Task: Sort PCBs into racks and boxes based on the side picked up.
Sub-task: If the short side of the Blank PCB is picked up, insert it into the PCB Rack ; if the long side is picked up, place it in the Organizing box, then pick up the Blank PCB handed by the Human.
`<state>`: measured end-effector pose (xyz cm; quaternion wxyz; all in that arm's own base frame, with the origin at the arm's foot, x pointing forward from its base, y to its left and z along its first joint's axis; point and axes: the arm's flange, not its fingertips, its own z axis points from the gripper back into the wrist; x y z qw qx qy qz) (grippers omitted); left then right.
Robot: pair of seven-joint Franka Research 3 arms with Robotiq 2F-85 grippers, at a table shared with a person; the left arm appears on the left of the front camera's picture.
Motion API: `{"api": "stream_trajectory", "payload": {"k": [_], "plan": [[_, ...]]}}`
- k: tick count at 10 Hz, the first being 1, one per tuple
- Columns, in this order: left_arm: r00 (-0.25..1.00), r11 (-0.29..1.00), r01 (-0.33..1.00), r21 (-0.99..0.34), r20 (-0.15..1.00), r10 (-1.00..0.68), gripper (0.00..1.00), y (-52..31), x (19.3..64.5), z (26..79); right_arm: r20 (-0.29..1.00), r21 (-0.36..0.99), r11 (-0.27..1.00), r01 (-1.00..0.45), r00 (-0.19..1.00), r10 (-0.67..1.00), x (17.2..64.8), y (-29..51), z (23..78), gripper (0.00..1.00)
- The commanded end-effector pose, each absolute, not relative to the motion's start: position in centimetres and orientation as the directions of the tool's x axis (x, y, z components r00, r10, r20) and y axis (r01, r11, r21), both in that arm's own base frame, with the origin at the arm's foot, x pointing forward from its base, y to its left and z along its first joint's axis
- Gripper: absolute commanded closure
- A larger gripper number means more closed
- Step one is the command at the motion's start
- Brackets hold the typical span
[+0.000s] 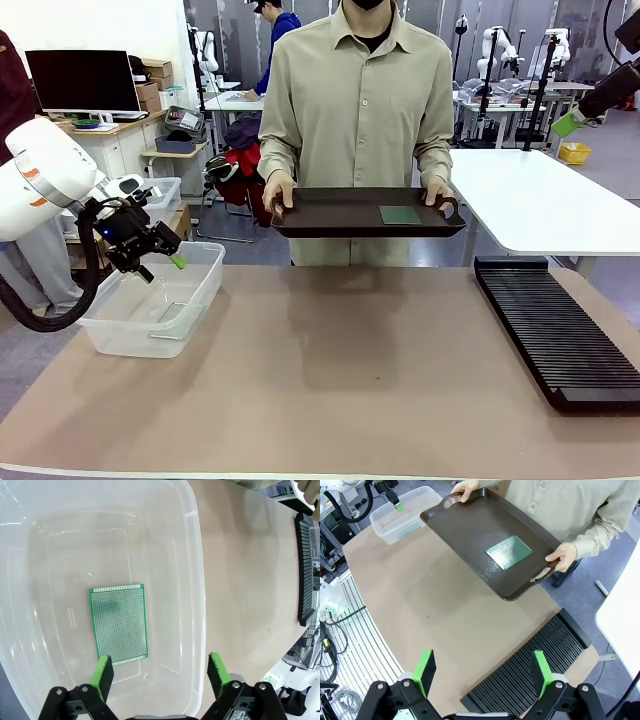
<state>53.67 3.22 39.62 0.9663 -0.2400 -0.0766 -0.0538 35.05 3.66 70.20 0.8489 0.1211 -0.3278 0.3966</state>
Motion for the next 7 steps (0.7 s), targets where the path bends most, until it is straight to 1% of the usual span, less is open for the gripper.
{"api": "stream_trajectory", "payload": {"k": [1,7], "plan": [[0.982,0.883,0.145,-0.447,0.171,-0.075,0.00,3.38,53.63,39.52,0.649,-0.057,0.651,-0.757,0.468,0.601,34.89,3.75,70.12,0.00],[0.982,0.883,0.145,-0.447,0.171,-0.075,0.00,3.38,53.63,39.52,0.649,-0.057,0.651,-0.757,0.468,0.601,34.89,3.75,70.12,0.00]]}}
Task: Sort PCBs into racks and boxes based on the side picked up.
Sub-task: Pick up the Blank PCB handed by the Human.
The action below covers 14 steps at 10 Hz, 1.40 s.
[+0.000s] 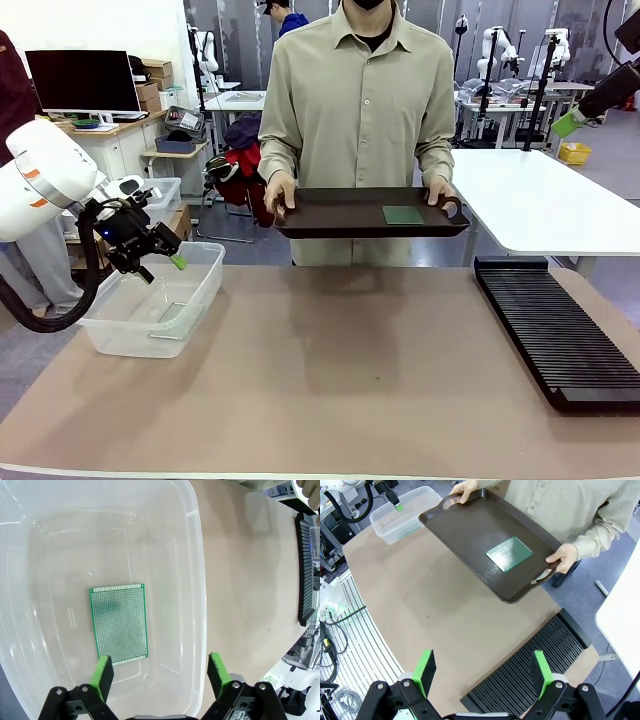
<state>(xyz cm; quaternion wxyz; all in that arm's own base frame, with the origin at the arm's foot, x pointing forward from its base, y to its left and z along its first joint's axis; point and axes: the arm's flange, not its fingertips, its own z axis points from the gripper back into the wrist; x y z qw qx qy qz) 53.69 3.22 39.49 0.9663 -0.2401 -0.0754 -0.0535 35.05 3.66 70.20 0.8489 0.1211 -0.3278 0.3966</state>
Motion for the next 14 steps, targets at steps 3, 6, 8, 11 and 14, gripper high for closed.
{"api": "stream_trajectory", "payload": {"k": [3,6,8,11,14], "plan": [[0.954,0.852,0.294,-0.434,0.183,-0.236,0.00,5.2,54.2,41.9,0.649,-0.057,0.651,-0.757,0.468,0.601,34.9,3.8,70.1,0.00],[0.808,0.714,0.587,-0.382,0.324,-0.491,0.00,6.6,54.0,48.2,0.649,-0.057,0.651,-0.757,0.468,0.601,34.9,3.8,70.1,0.00],[0.717,0.646,0.688,-0.330,0.445,-0.537,0.00,6.6,54.1,52.2,0.649,-0.057,0.651,-0.757,0.468,0.601,34.9,3.8,70.1,0.00],[0.570,0.561,0.802,-0.205,0.545,-0.616,0.00,4.4,53.1,58.6,0.649,-0.057,0.651,-0.757,0.468,0.601,34.9,3.8,70.1,0.00],[0.465,0.506,0.852,-0.138,0.643,-0.608,0.00,2.3,50.9,62.0,0.649,-0.057,0.651,-0.757,0.468,0.601,34.9,3.8,70.1,0.00]]}}
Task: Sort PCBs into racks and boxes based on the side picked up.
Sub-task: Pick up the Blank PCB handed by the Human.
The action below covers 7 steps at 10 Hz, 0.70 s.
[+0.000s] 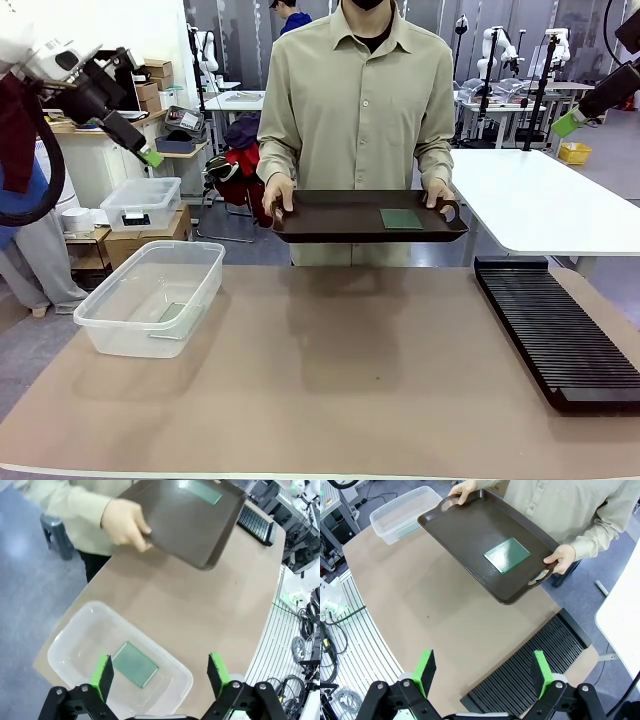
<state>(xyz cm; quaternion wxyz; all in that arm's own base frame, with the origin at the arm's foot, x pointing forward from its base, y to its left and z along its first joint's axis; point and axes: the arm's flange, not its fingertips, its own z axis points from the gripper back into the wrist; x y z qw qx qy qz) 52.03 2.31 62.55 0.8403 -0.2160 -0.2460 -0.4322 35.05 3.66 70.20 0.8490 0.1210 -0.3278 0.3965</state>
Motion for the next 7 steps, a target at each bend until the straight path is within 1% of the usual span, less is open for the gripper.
{"api": "stream_trajectory", "payload": {"k": [1,3,4,5,6,7], "plan": [[0.431,0.479,0.869,-0.125,0.669,-0.606,0.00,1.7,49.9,62.7,0.649,-0.057,0.651,-0.757,0.468,0.601,34.9,3.8,70.1,0.00],[0.387,0.459,0.884,-0.089,0.689,-0.613,0.00,1.6,49.0,63.6,0.649,-0.057,0.651,-0.757,0.468,0.601,34.9,3.8,70.1,0.00],[0.393,0.472,0.877,-0.086,0.693,-0.604,0.00,1.3,48.5,63.7,0.649,-0.057,0.651,-0.757,0.468,0.601,34.9,3.8,70.1,0.00],[0.415,0.475,0.873,-0.112,0.683,-0.601,0.00,1.4,48.1,63.5,0.649,-0.057,0.651,-0.757,0.468,0.601,34.9,3.8,70.1,0.00],[0.415,0.479,0.872,-0.097,0.665,-0.621,0.00,1.4,49.3,64.7,0.649,-0.057,0.651,-0.757,0.468,0.601,34.9,3.8,70.1,0.00],[0.415,0.479,0.872,-0.097,0.665,-0.621,0.00,1.4,49.3,64.7,0.649,-0.057,0.651,-0.757,0.468,0.601,34.9,3.8,70.1,0.00]]}}
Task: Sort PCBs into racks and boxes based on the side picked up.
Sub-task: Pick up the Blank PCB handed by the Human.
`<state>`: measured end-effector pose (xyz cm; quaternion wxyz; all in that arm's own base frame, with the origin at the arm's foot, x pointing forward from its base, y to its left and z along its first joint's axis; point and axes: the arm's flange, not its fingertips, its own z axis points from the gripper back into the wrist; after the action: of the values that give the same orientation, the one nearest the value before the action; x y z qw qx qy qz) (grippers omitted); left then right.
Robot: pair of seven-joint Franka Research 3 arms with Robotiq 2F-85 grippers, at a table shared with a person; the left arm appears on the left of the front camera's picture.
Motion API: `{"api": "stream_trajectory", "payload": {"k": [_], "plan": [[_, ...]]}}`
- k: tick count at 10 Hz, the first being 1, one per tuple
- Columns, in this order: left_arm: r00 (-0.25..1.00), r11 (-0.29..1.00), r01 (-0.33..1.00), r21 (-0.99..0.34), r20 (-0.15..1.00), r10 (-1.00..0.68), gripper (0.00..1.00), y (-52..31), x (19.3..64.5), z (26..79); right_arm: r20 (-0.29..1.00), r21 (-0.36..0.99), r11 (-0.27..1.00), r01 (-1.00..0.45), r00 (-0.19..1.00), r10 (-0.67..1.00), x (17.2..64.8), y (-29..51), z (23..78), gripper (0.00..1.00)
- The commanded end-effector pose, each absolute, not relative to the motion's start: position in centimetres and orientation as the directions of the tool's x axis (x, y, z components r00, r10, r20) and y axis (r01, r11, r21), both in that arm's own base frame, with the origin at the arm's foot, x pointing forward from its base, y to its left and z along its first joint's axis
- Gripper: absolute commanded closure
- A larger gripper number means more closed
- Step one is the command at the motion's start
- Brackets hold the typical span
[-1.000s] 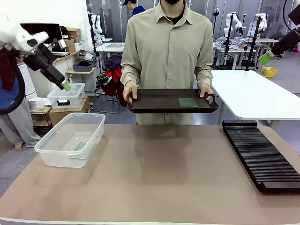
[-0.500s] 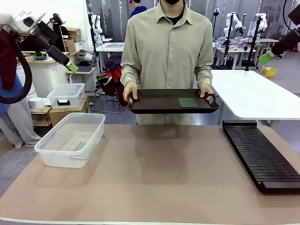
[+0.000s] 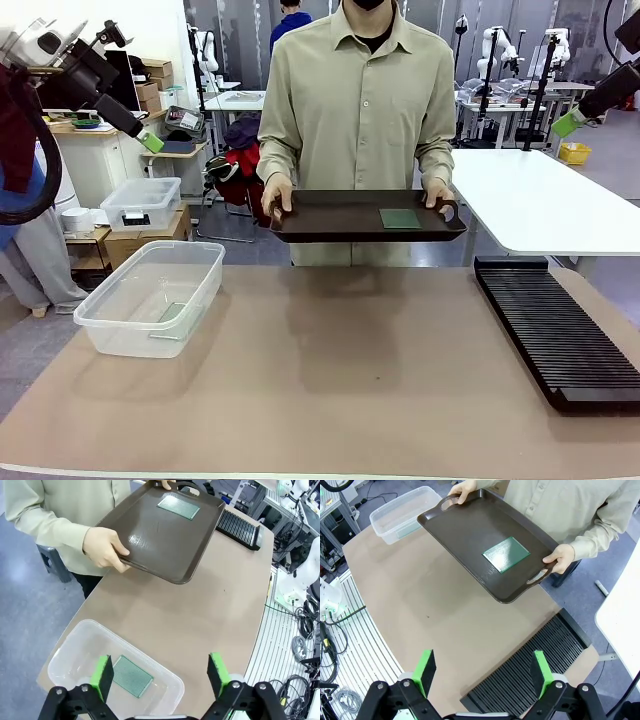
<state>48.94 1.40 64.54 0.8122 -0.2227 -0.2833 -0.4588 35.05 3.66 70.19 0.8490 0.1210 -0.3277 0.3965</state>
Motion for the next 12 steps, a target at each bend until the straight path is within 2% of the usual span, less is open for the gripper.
{"api": "stream_trajectory", "payload": {"k": [1,12], "plan": [[0.415,0.479,0.872,-0.097,0.665,-0.621,0.00,1.36,49.34,64.74,0.649,-0.057,0.651,-0.757,0.468,0.601,34.89,3.75,70.12,0.00],[0.415,0.479,0.872,-0.097,0.665,-0.621,0.00,1.36,49.34,64.74,0.649,-0.057,0.651,-0.757,0.468,0.601,34.89,3.75,70.12,0.00]]}}
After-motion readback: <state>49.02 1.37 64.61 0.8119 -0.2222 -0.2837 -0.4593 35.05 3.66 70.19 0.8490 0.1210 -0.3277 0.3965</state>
